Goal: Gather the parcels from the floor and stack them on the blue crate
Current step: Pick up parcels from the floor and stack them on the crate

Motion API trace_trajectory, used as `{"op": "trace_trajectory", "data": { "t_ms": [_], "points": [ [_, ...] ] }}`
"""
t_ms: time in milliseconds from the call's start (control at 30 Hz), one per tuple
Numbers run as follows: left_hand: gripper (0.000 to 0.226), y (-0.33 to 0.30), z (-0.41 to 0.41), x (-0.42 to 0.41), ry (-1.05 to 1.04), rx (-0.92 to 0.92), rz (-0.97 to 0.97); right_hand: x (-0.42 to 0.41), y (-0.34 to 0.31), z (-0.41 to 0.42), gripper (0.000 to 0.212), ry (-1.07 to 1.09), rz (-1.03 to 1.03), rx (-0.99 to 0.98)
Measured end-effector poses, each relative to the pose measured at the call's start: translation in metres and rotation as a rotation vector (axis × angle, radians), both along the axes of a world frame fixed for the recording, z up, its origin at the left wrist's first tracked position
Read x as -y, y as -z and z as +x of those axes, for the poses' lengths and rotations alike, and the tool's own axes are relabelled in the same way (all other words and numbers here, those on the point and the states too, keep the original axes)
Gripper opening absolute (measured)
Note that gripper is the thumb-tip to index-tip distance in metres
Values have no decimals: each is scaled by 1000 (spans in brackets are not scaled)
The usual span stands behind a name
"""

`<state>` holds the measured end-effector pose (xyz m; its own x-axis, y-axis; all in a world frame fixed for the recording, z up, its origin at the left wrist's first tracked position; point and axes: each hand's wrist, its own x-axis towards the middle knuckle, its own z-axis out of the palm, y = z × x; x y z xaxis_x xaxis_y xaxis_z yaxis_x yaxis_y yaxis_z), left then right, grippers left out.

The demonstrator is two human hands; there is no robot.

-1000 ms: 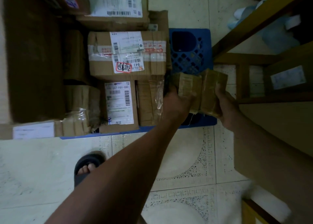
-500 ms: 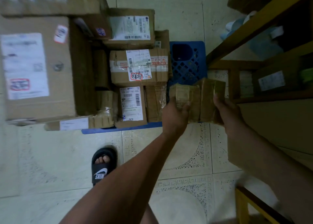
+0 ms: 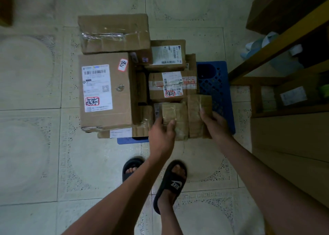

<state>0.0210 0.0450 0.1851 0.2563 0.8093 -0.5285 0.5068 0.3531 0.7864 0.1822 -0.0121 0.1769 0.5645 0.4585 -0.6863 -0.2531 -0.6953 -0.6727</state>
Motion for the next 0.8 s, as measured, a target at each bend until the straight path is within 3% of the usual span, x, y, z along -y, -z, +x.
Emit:
{"op": "trace_trajectory", "data": {
  "t_ms": [67, 233, 367, 467, 633, 800],
  "points": [
    [22, 5, -5, -5, -19, -8, 12, -7, 8, -7, 25, -13, 10, 7],
    [21, 22, -6, -12, -65, -16, -7, -13, 30, -11, 46, -19, -3, 42],
    [36, 28, -7, -14, -109, -58, -9, -10, 43, -12, 25, -3, 17, 50],
    [40, 31, -2, -15, -75, -140, 30, -8, 53, -12, 22, 11, 12, 31],
    [58, 29, 8, -8, 169, -389, 225, -8, 67, -13, 34, 14, 9, 44],
    [76, 25, 11, -14, 578, -494, 458, -15, 71, -3, 18, -14, 0, 42]
  ]
}}
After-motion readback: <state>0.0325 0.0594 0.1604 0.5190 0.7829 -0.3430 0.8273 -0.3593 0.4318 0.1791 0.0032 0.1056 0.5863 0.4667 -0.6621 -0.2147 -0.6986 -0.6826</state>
